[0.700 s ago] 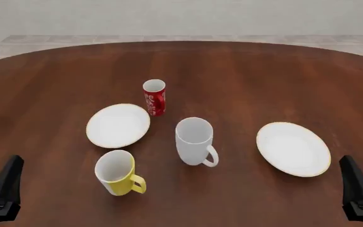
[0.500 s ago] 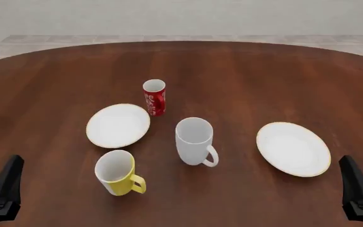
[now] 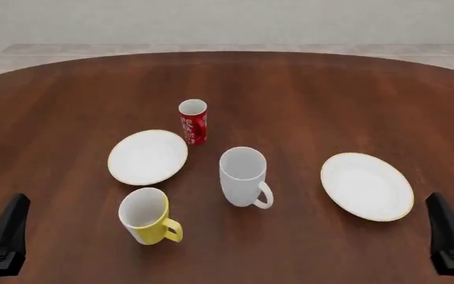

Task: Put the white mug on the left plate.

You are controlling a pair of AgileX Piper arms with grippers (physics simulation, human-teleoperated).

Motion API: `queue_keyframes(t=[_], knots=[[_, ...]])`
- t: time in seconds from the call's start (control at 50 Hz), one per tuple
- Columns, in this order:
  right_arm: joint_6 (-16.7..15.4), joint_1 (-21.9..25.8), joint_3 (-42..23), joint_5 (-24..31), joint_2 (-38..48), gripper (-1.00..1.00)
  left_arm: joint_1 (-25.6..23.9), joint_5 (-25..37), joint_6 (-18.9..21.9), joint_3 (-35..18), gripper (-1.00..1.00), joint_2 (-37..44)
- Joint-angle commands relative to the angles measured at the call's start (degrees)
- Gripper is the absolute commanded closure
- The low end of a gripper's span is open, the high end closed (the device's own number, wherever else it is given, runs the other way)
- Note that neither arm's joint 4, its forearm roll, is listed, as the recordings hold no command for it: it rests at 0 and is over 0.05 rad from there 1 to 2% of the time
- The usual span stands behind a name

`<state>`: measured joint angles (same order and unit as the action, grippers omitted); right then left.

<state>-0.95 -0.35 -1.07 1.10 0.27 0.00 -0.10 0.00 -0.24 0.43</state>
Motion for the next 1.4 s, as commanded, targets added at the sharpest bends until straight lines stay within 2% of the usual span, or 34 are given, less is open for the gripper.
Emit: queue_keyframes(t=[0.02,0.06,0.08,0.1,0.2,0.26,0.34,0.42,0.48,0.5,0.52,0.56,0.58,0.6,0.62,0.64,0.68,0.78,0.82,0.86,0.9,0.92,0.94,1.2,1.36,1.4], knots=[[0.4,0.4,-3.3,1.9,1.5,-1.00,0.0,0.0,0.0,0.0,-1.00,0.0],[0.1,0.1,-4.4,2.3,2.1,-1.00,0.0,0.0,0.0,0.0,-1.00,0.0],[0.9,0.3,-5.3,2.8,2.4,-1.00,0.0,0.0,0.0,0.0,-1.00,0.0],[3.4,0.7,-6.1,3.1,3.1,-1.00,0.0,0.0,0.0,0.0,-1.00,0.0],[0.3,1.1,-10.7,5.3,5.2,-1.00,0.0,0.0,0.0,0.0,-1.00,0.0],[1.6,1.9,-12.7,6.1,6.7,-1.00,0.0,0.0,0.0,0.0,-1.00,0.0],[-0.9,1.0,-15.9,6.6,13.0,-1.00,0.0,0.0,0.0,0.0,-1.00,0.0],[0.2,3.5,-18.3,7.6,13.1,-1.00,0.0,0.0,0.0,0.0,-1.00,0.0],[0.6,6.2,-20.4,7.5,16.5,-1.00,0.0,0.0,0.0,0.0,-1.00,0.0],[3.5,8.0,-20.8,7.3,18.3,-1.00,0.0,0.0,0.0,0.0,-1.00,0.0],[4.9,8.5,-21.4,7.3,19.2,-1.00,0.0,0.0,0.0,0.0,-1.00,0.0],[4.2,8.6,-22.9,7.4,21.8,-1.00,0.0,0.0,0.0,0.0,-1.00,0.0],[2.1,8.5,-23.6,7.2,26.0,-1.00,0.0,0.0,0.0,0.0,-1.00,0.0],[-2.2,9.7,-24.2,6.6,27.6,-1.00,0.0,0.0,0.0,0.0,-1.00,0.0],[-3.1,10.4,-24.5,6.5,28.8,-1.00,0.0,0.0,0.0,0.0,-1.00,0.0],[-3.1,10.4,-24.5,6.5,28.8,-1.00,0.0,0.0,0.0,0.0,-1.00,0.0],[0.2,10.3,-26.0,7.2,28.5,-1.00,0.0,0.0,0.0,0.0,-1.00,0.0],[-1.3,12.4,-29.1,8.3,30.8,-1.00,0.0,0.0,0.0,0.0,-1.00,0.0],[0.7,13.6,-30.1,8.7,32.5,-1.00,0.0,0.0,0.0,0.0,-1.00,0.0],[-0.3,14.0,-31.4,9.2,33.2,-1.00,0.0,0.0,0.0,0.0,-1.00,0.0],[-3.3,14.7,-32.3,9.4,33.9,-1.00,0.0,0.0,0.0,0.0,-1.00,0.0],[-1.8,15.8,-33.0,9.7,34.8,-1.00,0.0,0.0,0.0,0.0,-1.00,0.0],[-1.8,16.3,-33.4,9.9,35.3,-1.00,0.0,0.0,0.0,0.0,-1.00,0.0],[-5.4,20.5,-37.3,11.4,40.7,-1.00,0.0,0.0,0.0,0.0,-1.00,0.0],[-5.8,24.2,-38.4,11.6,44.5,-1.00,0.0,0.0,0.0,0.0,-1.00,0.0],[-6.8,24.6,-38.6,11.7,45.0,-1.00,0.0,0.0,0.0,0.0,-1.00,0.0]])
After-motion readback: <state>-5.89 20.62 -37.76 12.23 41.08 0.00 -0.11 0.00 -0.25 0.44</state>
